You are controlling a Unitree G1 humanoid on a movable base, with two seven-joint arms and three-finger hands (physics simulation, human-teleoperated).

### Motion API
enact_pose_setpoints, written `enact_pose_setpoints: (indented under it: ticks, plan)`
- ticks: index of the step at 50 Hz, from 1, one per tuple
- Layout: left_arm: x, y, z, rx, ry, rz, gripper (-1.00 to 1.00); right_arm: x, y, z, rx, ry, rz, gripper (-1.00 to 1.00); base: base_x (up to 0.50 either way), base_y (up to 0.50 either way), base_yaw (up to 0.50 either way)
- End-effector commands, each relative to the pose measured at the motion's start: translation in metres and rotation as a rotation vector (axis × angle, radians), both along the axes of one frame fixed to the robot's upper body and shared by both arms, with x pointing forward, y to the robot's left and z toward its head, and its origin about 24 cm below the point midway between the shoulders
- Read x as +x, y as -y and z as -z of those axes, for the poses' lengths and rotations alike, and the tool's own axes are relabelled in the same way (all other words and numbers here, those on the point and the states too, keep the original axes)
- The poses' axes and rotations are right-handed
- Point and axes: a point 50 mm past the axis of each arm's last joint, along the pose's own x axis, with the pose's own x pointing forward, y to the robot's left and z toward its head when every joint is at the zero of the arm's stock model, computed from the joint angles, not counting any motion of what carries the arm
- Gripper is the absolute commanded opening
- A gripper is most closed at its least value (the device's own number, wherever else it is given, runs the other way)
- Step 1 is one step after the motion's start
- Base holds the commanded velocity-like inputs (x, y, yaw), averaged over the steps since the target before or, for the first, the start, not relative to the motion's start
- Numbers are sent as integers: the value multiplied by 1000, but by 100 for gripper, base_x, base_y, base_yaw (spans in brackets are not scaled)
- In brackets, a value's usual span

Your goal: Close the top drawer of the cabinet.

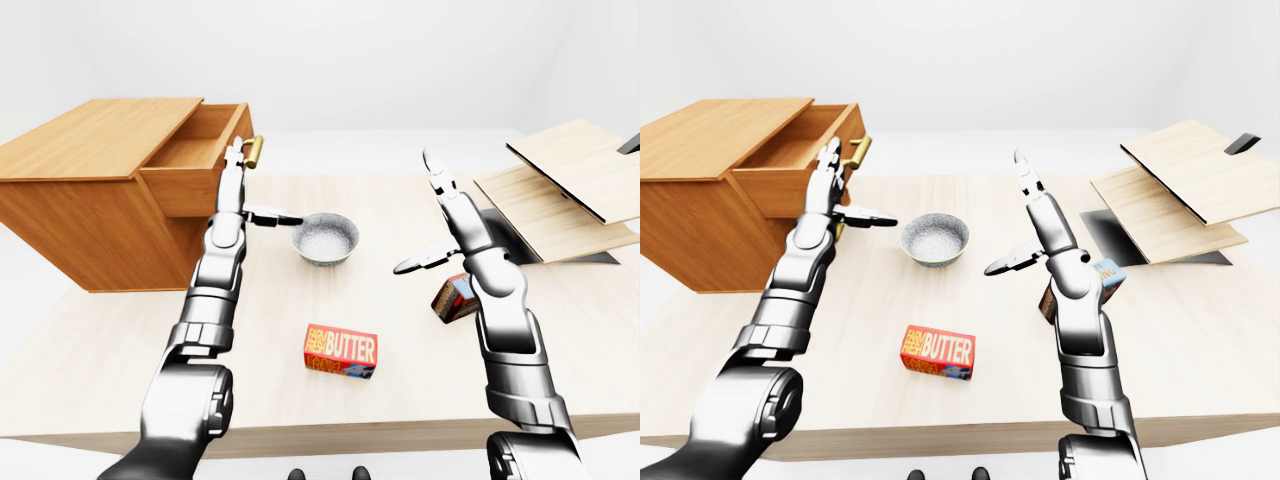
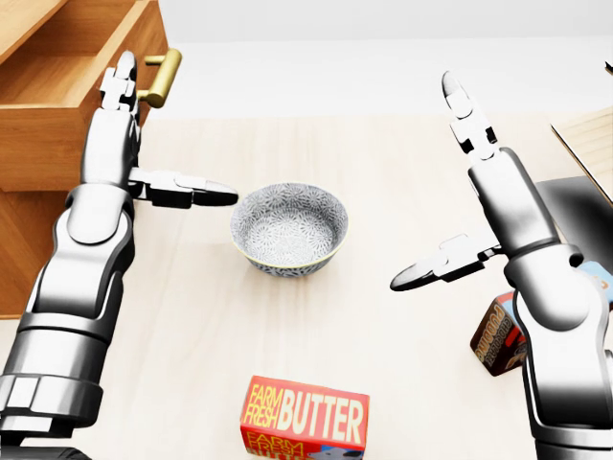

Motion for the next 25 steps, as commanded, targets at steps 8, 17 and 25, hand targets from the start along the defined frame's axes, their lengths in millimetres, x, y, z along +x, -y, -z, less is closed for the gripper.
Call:
enact_pose_setpoints:
  ticks: [8, 17, 25]
  plan:
    - [-6, -79, 7, 135, -46, -264, 100, 0, -2, 1, 4, 2, -1, 100, 0, 0, 0]
    - [-5, -89, 3, 104, -37, -336, 100, -2, -5, -1, -1, 9, -11, 100, 0, 0, 0]
    - [-5, -95, 2, 89, -39, -381, 100, -2, -4, 1, 0, 4, -9, 100, 0, 0, 0]
